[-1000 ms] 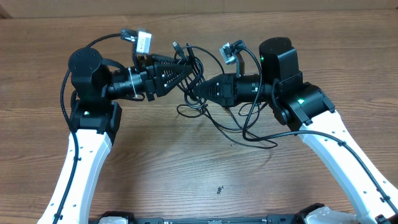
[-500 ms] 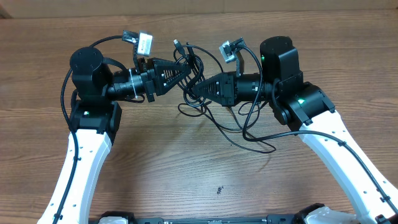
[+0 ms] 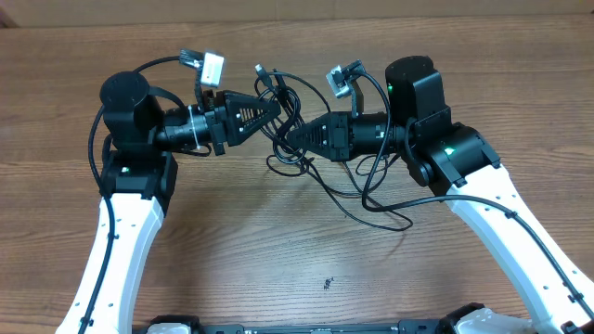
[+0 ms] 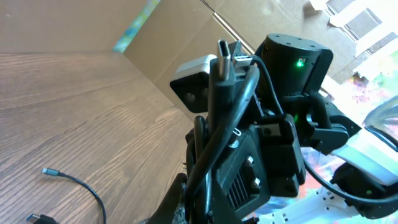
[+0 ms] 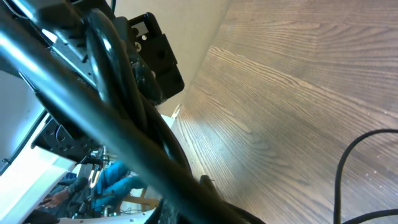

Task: Untangle cables

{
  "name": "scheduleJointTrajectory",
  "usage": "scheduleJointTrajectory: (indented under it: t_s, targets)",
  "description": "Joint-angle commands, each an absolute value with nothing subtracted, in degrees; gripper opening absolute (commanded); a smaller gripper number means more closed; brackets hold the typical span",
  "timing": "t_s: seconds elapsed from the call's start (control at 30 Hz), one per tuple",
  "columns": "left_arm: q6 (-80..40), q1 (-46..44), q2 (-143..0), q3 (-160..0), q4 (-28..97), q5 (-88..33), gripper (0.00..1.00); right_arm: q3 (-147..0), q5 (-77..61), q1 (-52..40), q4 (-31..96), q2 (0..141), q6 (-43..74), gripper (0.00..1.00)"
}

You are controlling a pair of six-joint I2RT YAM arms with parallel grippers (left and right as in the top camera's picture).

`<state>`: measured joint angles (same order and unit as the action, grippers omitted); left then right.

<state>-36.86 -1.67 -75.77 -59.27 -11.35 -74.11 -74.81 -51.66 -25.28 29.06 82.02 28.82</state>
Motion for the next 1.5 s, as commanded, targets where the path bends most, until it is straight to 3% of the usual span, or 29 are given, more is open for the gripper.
scheduleJointTrajectory:
  t_s: [0.0,0.6,0.77,1.13,1.33,1.37,1.4,1.43,1.47]
  targets:
    - [-34.65,3.42,-74.74,-60.40,-12.47,-71.11,0.04,-74.96,-50.83,-24.99,32.38,82.04,30.68,0.04]
    - [-31.97,4.67,-74.74,-60.40,-12.45,-67.53,0.04,-74.96,-48.60,-24.99,47.33,82.04,33.26,0.04]
    - [-31.70,6.04,-74.74,-60.40,-12.45,-66.22,0.04,-74.96,-42.54,-24.99,50.30,82.04,35.83,0.04]
    - [-31.70,6.83,-74.74,-60.40,-12.25,-67.26,0.04,-74.96,-42.48,-24.99,47.64,82.04,35.53,0.04]
    - [-31.70,6.83,-74.74,-60.40,-12.16,-70.78,0.04,-74.96,-42.63,-24.99,41.50,82.04,24.91,0.04]
    - [-31.70,6.83,-74.74,-60.40,-12.16,-71.24,0.04,-74.96,-42.59,-24.99,40.86,82.04,24.43,0.14]
    - [-31.70,6.83,-74.74,-60.40,-12.16,-71.64,0.04,-74.96,-42.61,-24.99,39.86,82.04,23.46,0.49]
    - [-31.73,6.83,-74.74,-60.40,-12.08,-71.75,0.04,-74.96,-42.50,-24.99,39.27,82.04,23.29,0.72]
    - [-31.75,6.70,-74.74,-60.40,-11.97,-72.01,0.04,-74.96,-42.48,-24.99,38.41,82.04,22.52,0.85]
